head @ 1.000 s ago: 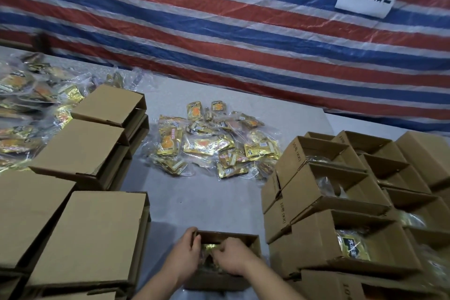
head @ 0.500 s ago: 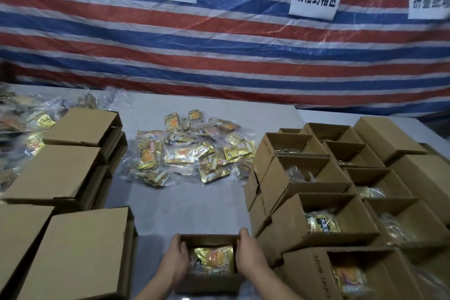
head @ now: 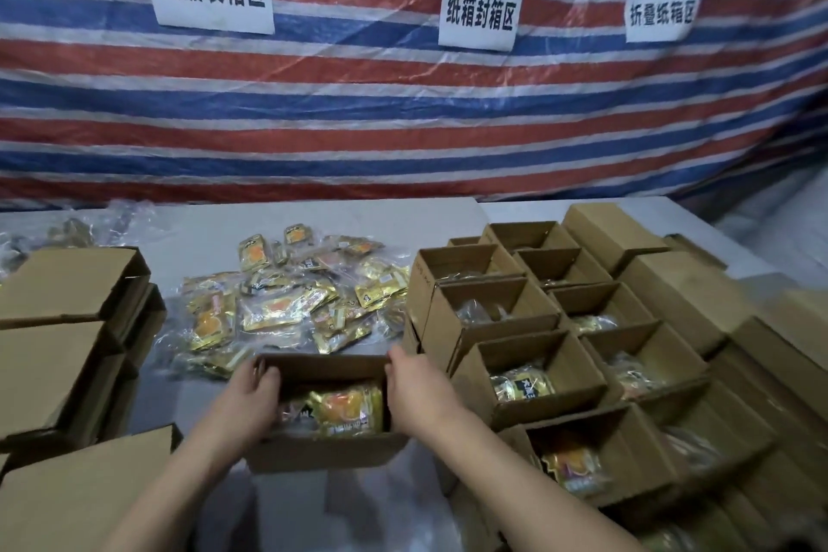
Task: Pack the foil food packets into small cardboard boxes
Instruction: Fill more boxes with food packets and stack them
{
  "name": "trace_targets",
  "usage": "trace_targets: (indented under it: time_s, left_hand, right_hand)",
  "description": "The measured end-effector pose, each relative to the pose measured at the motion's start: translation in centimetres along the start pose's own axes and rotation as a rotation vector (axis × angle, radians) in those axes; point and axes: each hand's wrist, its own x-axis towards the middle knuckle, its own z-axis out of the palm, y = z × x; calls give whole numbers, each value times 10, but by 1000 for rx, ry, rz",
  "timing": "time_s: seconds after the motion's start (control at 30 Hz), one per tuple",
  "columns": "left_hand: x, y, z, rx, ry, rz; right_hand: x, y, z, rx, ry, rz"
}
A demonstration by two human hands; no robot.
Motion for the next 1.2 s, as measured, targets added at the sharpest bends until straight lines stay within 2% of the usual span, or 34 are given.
trace_targets:
  time_s: [0.2, 0.33, 0.57, 0.67, 0.87, 1.0, 1.2]
  left_hand:
    - [-34, 62, -25, -142, 4, 159]
    - [-61, 110, -33, -245, -80, 268]
    - [-100, 176, 0, -171, -143, 481]
    - [-122, 193, 21, -165, -231, 523]
    - [-189, 218, 57, -286, -419, 422]
    - [-235, 213, 94, -473, -495, 354]
    - [-270, 198, 187, -623, -568, 185]
  right_hand:
    - [-22, -6, -83, 31, 149, -28]
    - [-44, 5, -142, 3, 241, 13]
    - [-91, 53, -221, -26, 312, 159]
    - [-113, 78, -242, -72, 308, 190]
    - [-173, 129, -285, -133, 283, 197]
    - [-213, 165, -309, -191, 216, 173]
    - [-251, 237, -292, -183, 35, 214]
